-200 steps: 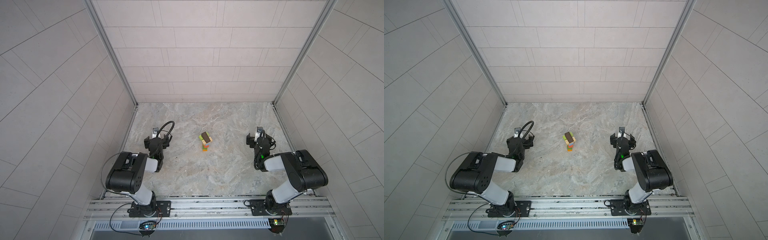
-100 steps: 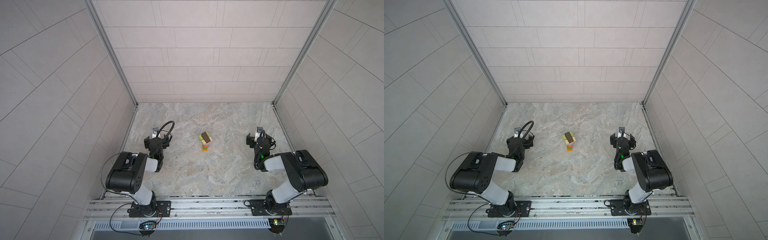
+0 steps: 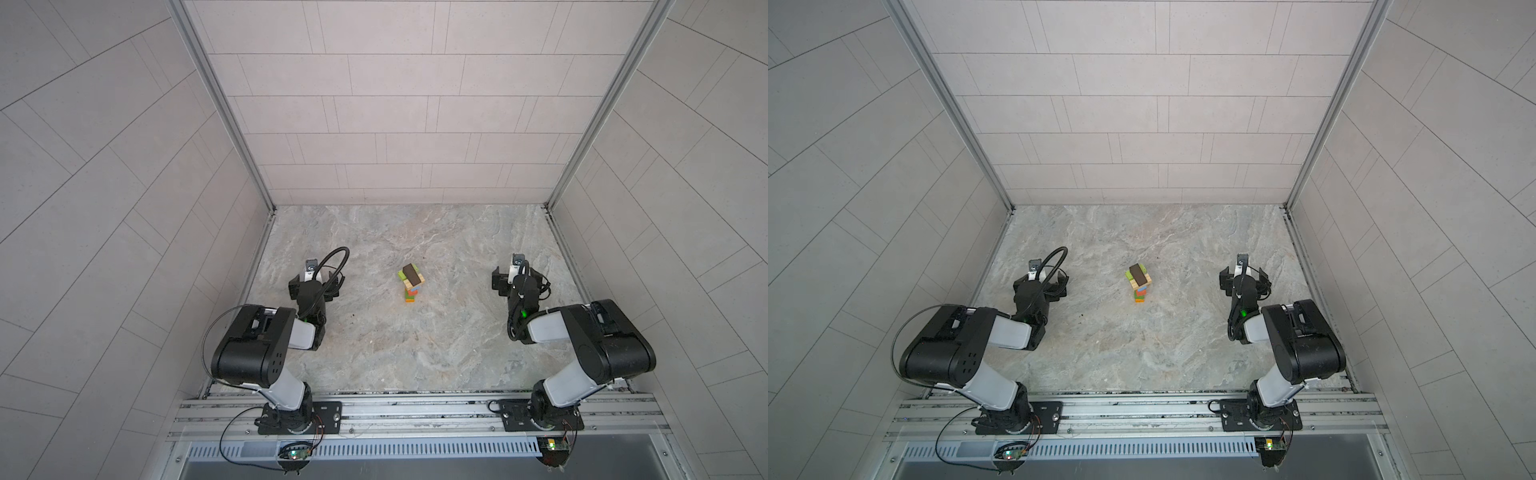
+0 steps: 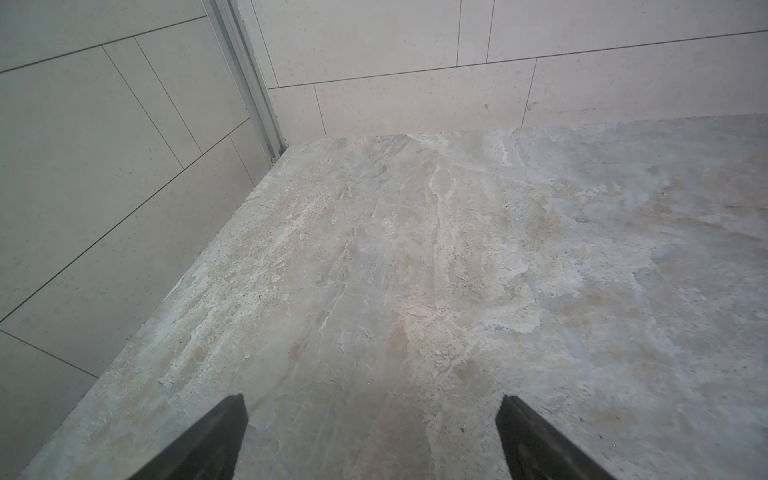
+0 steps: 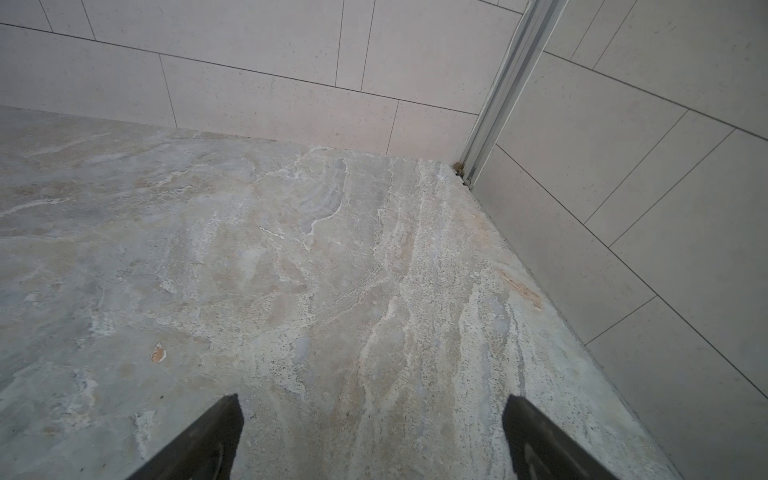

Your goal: Build the wood block tower

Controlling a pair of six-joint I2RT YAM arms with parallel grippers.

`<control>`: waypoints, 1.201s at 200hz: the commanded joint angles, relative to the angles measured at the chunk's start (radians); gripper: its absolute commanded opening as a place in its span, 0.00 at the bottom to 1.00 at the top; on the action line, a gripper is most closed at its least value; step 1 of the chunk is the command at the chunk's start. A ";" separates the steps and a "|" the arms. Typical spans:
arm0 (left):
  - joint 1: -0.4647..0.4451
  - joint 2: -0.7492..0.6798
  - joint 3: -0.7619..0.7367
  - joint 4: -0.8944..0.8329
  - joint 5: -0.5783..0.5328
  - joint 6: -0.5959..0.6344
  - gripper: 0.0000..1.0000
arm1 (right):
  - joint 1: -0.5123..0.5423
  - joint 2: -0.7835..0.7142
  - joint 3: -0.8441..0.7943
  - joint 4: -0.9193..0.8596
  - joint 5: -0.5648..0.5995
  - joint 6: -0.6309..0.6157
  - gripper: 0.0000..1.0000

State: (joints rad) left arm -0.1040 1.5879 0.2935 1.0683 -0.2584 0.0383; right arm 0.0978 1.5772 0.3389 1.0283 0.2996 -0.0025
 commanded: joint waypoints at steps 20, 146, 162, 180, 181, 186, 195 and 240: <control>0.013 0.000 0.075 -0.085 0.009 -0.013 1.00 | -0.017 0.006 0.011 -0.021 -0.036 0.000 0.99; 0.017 -0.009 0.068 -0.082 -0.072 -0.047 1.00 | -0.032 -0.005 0.028 -0.076 -0.131 0.001 0.99; 0.018 -0.049 -0.028 0.027 -0.109 -0.065 1.00 | -0.023 0.004 -0.062 0.102 -0.143 -0.022 0.99; 0.026 -0.012 -0.143 0.265 -0.155 -0.122 1.00 | -0.017 0.055 -0.155 0.352 -0.203 -0.049 0.99; 0.026 -0.010 -0.143 0.268 -0.154 -0.122 1.00 | -0.016 0.059 -0.156 0.358 -0.205 -0.049 0.99; 0.027 0.005 -0.124 0.259 -0.162 -0.114 1.00 | -0.015 0.062 -0.157 0.370 -0.200 -0.052 0.99; 0.026 0.036 -0.065 0.212 -0.170 -0.090 1.00 | -0.014 0.035 -0.144 0.305 -0.194 -0.051 0.99; 0.029 -0.013 0.094 -0.145 -0.059 -0.068 1.00 | -0.044 0.002 0.023 -0.054 -0.190 -0.007 0.99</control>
State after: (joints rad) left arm -0.0807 1.5791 0.3870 0.9363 -0.3668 -0.0437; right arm 0.0753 1.6070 0.3260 1.0843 0.1364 -0.0322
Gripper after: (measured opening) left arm 0.992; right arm 0.993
